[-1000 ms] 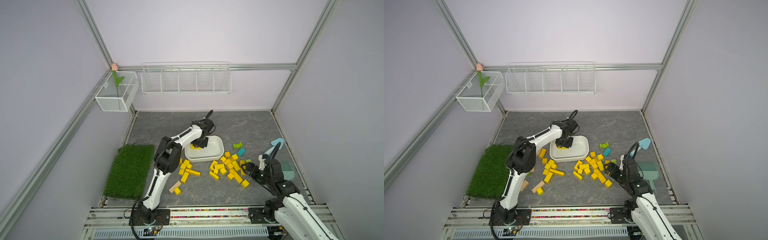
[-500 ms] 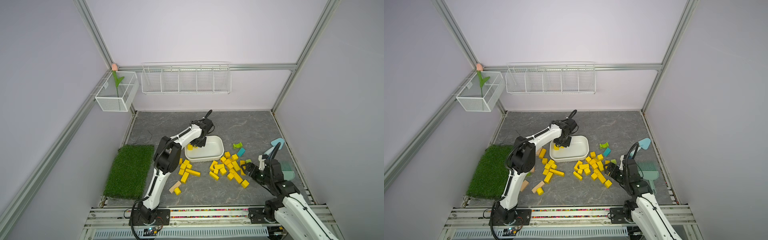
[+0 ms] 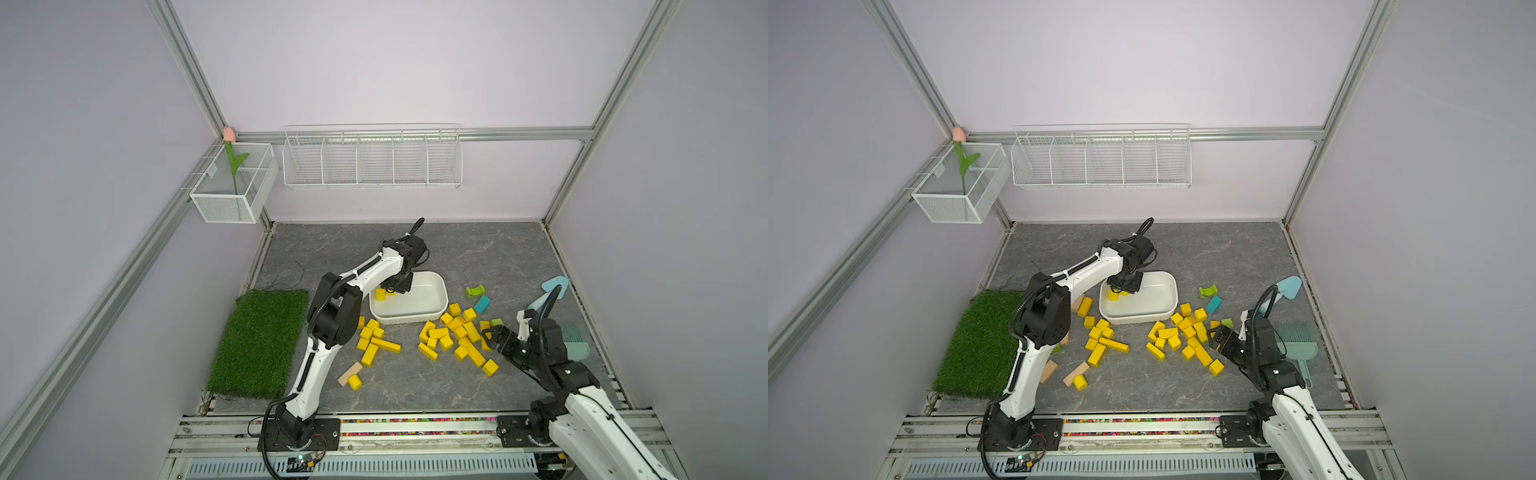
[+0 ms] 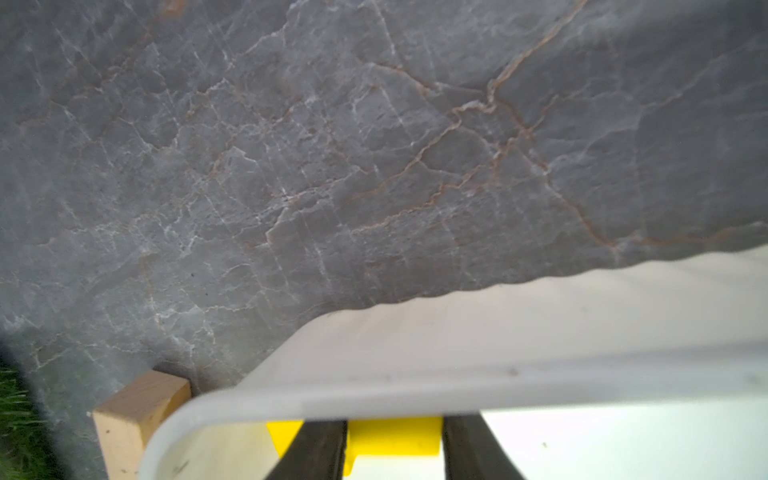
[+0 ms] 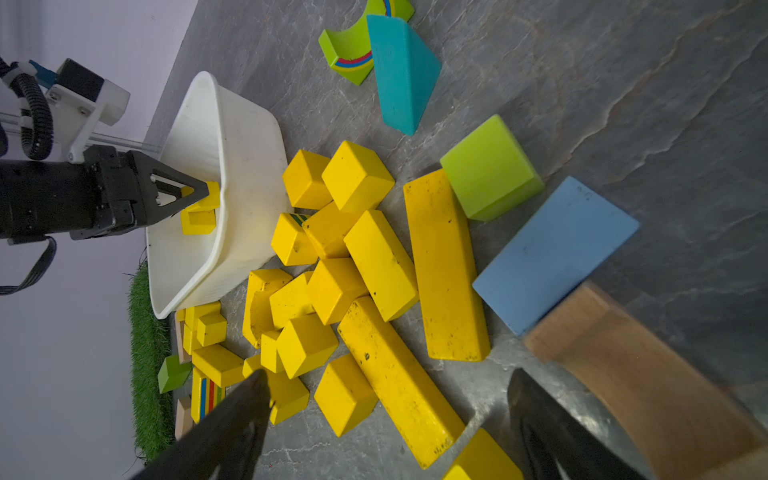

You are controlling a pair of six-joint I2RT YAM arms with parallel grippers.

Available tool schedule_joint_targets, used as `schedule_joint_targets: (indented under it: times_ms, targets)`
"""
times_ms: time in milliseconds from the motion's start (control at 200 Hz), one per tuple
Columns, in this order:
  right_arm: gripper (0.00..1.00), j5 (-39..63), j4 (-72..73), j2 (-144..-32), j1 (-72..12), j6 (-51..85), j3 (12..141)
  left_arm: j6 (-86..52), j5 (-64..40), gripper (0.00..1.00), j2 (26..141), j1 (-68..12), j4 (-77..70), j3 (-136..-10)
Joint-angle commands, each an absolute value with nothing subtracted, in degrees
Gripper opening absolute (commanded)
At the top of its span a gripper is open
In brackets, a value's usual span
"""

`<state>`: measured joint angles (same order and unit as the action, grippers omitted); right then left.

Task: Pick out the yellow building blocks
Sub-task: Place the building block in the storage box.

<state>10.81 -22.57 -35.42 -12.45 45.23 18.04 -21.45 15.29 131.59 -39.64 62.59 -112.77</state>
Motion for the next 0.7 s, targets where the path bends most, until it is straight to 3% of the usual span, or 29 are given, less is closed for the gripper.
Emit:
schedule_joint_targets:
  times_ms: [0, 270, 515, 695]
  targets:
    - [0.9, 11.7, -21.9, -34.9, -12.1, 45.7, 17.1, -22.3, 16.5, 0.41, 131.4, -39.4, 65.1, -115.3]
    - [0.9, 11.7, -22.1, -34.8, -12.1, 45.6, 17.1, -22.4, 17.1, 0.41, 130.3, -39.4, 65.8, -116.3]
    - [0.9, 11.4, -22.5, -34.6, -12.1, 45.6, 17.1, -22.8, 15.7, 0.39, 122.7, -39.5, 65.6, -116.1]
    - [0.9, 11.3, -22.9, -34.5, -12.1, 45.8, 17.1, -23.3, 11.9, 0.41, 108.7, -39.6, 56.6, -101.8]
